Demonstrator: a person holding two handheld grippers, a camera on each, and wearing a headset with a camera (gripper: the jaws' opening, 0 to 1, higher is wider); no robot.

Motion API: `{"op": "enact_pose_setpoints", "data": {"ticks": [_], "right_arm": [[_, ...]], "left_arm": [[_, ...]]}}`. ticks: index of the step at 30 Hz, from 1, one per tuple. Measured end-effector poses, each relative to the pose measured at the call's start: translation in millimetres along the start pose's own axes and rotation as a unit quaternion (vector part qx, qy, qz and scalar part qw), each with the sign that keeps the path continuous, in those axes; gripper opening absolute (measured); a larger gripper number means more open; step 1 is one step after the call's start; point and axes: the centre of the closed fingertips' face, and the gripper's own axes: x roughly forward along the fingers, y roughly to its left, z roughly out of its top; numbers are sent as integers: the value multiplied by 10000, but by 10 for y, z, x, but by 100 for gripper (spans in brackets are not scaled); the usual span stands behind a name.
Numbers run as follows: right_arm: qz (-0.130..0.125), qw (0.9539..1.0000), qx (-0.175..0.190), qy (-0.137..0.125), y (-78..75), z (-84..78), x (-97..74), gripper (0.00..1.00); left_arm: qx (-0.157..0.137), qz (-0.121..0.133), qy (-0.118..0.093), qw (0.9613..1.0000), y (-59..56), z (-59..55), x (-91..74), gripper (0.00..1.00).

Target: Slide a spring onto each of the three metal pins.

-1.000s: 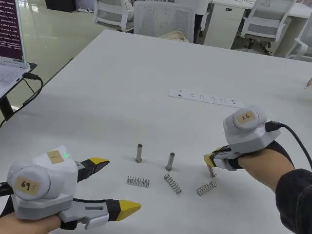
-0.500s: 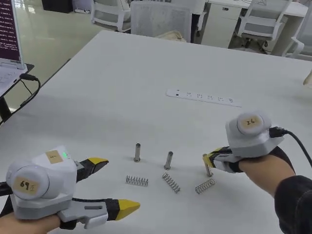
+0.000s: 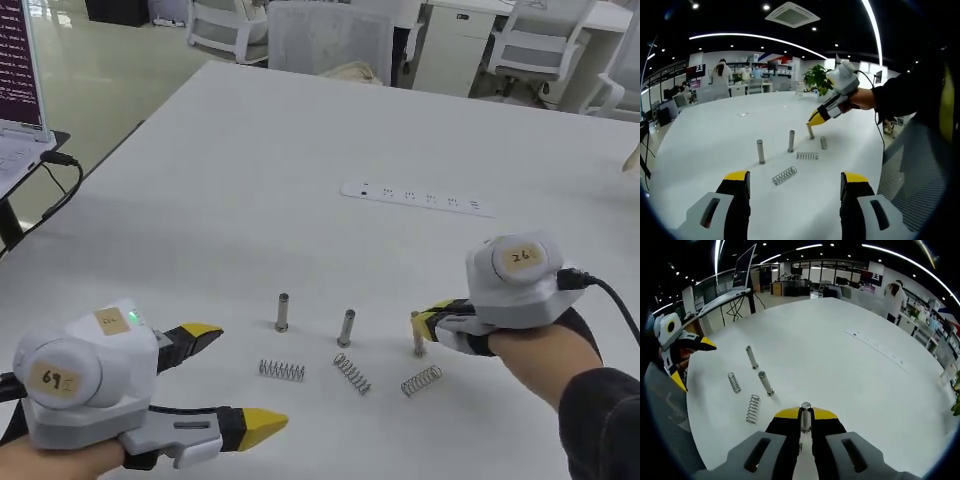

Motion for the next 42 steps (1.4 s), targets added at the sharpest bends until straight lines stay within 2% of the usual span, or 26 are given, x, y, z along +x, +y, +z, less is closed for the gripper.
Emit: {"op": "enact_pose_setpoints", "data": {"ticks": [15, 42], "right_arm": [[18, 9997, 135, -181, -10, -36, -76, 5], [-86, 9999, -39, -65, -12, -131, -149, 5]], "left_arm": [[19, -10, 11, 10000, -20, 10, 18, 70], [38, -53, 13, 10000, -28, 14, 22, 70]]}}
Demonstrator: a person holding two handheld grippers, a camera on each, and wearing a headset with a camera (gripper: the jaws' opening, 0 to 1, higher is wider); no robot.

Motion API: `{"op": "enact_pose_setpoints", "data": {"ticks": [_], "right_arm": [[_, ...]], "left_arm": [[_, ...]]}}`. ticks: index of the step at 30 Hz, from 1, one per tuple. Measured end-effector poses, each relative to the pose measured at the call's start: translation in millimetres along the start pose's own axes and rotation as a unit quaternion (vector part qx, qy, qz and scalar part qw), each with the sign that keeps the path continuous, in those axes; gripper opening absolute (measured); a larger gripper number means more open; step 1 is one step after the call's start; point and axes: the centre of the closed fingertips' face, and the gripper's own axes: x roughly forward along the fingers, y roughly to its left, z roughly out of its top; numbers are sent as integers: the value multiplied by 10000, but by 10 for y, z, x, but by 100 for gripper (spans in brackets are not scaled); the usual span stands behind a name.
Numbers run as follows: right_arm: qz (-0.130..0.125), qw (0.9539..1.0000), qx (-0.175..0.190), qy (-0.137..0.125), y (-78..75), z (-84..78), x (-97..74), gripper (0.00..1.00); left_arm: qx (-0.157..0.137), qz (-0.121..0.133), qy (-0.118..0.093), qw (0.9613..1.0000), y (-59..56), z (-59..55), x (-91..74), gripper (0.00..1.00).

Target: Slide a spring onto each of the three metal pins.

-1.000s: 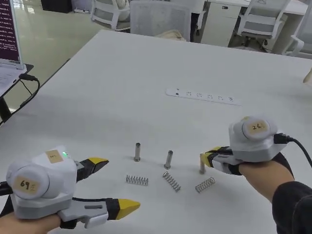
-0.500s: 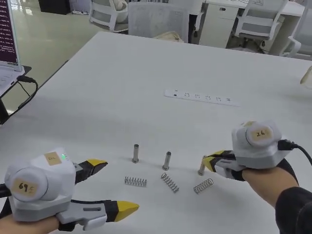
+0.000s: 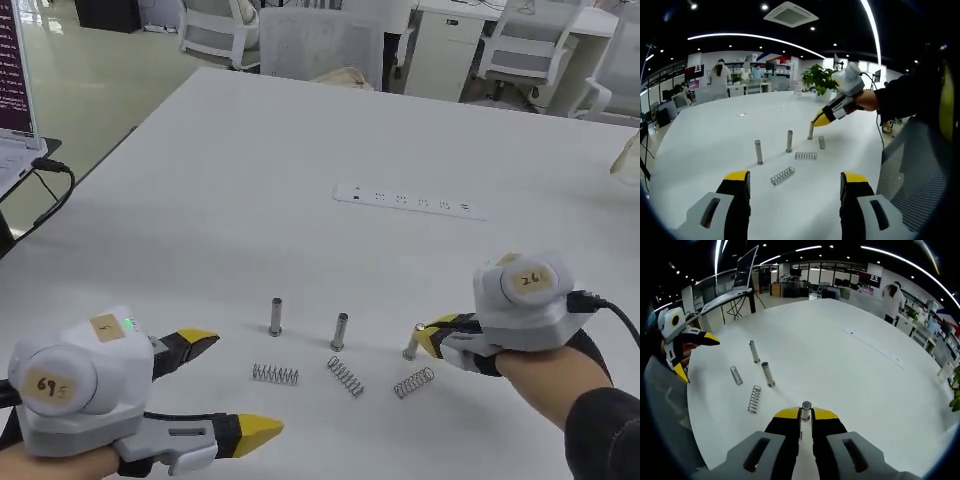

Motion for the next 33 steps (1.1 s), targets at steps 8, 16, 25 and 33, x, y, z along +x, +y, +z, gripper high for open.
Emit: {"op": "enact_pose_setpoints", "data": {"ticks": [8, 16, 25, 33], "right_arm": [[23, 10000, 40, 2, 13, -63, -35, 6], [236, 9996, 29, 172, 64, -260, -51, 9], [570, 9977, 42, 373, 172, -382, 6, 18], [687, 9959, 213, 555, 195, -489, 23, 20]], "left_arm": [[5, 2, 4, 10000, -1, -1, 1, 70], [-1, 11, 7, 10000, 4, -9, -10, 70], [-15, 34, 9, 10000, 11, -15, -20, 69], [-14, 27, 28, 10000, 9, -23, -20, 69]]}}
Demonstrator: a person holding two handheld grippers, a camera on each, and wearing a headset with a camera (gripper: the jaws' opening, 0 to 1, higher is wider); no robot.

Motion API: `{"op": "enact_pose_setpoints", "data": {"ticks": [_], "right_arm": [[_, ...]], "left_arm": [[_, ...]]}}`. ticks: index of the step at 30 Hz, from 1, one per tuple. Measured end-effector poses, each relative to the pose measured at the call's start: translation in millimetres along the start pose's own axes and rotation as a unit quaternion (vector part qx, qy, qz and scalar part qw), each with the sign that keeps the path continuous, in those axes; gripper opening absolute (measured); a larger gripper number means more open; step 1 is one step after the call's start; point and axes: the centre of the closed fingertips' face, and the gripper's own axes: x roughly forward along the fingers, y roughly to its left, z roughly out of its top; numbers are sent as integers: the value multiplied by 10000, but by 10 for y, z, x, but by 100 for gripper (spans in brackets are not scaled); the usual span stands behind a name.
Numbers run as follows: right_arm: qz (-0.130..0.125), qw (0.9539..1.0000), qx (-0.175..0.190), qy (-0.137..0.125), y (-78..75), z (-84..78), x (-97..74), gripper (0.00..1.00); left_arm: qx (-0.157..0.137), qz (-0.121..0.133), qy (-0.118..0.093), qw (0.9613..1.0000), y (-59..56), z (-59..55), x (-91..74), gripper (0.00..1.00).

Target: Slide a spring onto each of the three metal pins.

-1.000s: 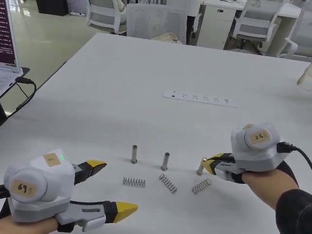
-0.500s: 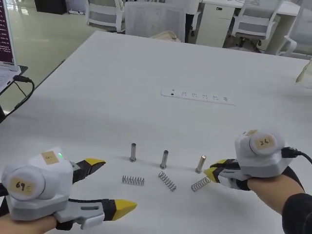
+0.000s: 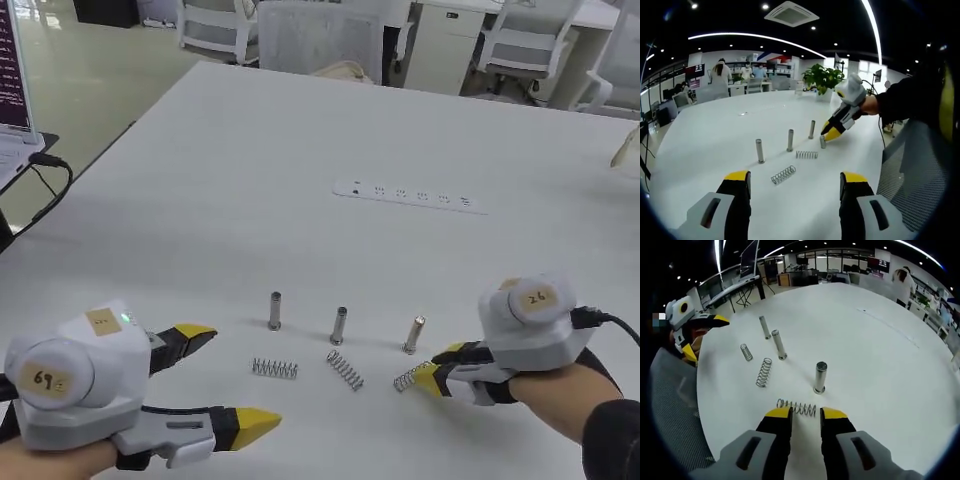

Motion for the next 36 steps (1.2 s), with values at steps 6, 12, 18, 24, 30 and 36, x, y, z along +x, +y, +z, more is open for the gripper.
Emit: {"op": "enact_pose_setpoints", "data": {"ticks": [6, 12, 18, 24, 30, 36], "right_arm": [[202, 9997, 140, 80, 117, -47, -19, 15], [370, 9991, 84, 179, 248, -112, -52, 16], [462, 9971, -535, 265, 284, -135, -117, 20], [526, 9875, -1406, 474, 273, -172, -41, 26], [528, 9847, -1618, 377, 248, -75, 47, 25], [831, 9794, -1800, 387, 316, -33, 119, 26]], "left_arm": [[3, -6, 4, 10000, 0, -5, 3, 69], [6, -2, -6, 10000, -3, -1, -3, 69], [4, -5, -8, 10000, -8, -1, -6, 68], [14, -14, 12, 10000, -16, 0, -4, 68], [3, -3, 15, 10000, -9, 4, -9, 68], [8, 2, 41, 10000, -8, 4, -7, 68]]}}
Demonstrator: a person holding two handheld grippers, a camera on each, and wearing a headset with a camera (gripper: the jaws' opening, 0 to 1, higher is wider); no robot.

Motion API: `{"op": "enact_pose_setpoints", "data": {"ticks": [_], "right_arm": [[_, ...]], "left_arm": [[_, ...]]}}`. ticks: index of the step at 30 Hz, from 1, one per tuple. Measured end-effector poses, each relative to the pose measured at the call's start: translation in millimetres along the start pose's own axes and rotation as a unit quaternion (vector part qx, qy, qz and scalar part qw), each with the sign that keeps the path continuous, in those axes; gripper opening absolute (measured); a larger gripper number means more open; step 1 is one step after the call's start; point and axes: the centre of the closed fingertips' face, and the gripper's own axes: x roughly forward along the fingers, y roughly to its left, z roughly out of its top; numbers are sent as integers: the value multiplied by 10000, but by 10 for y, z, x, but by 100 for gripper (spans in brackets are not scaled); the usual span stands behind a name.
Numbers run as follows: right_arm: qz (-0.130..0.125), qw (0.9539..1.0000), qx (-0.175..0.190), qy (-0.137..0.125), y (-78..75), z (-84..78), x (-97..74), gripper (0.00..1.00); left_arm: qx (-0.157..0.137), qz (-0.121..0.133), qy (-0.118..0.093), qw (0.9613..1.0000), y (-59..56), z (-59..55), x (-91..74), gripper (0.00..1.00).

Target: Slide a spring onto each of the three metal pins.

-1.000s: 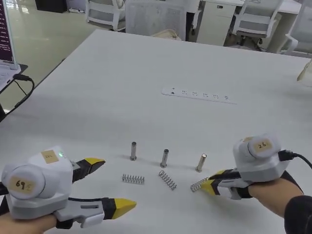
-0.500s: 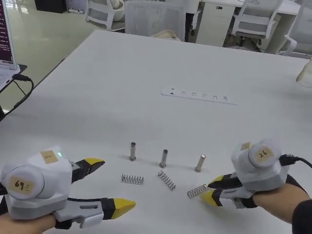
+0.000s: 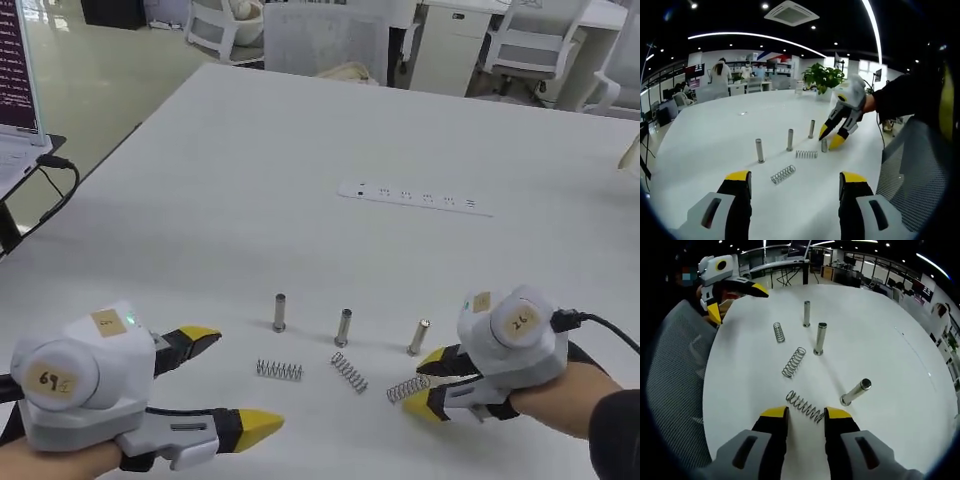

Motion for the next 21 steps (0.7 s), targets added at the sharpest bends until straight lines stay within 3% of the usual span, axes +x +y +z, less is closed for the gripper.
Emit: {"op": "enact_pose_setpoints", "data": {"ticks": [7, 12, 21], "right_arm": [[81, 9997, 151, 147, 31, -37, -25, 21], [154, 9996, 49, 248, 93, -79, -73, 14], [180, 9981, -343, 473, 154, -131, -46, 14]], "left_arm": [[-26, 31, -19, 10000, 17, 9, -4, 68], [-18, 9, -15, 10000, 10, 5, 6, 67], [-11, 0, -25, 10000, 24, 3, 5, 67]]}}
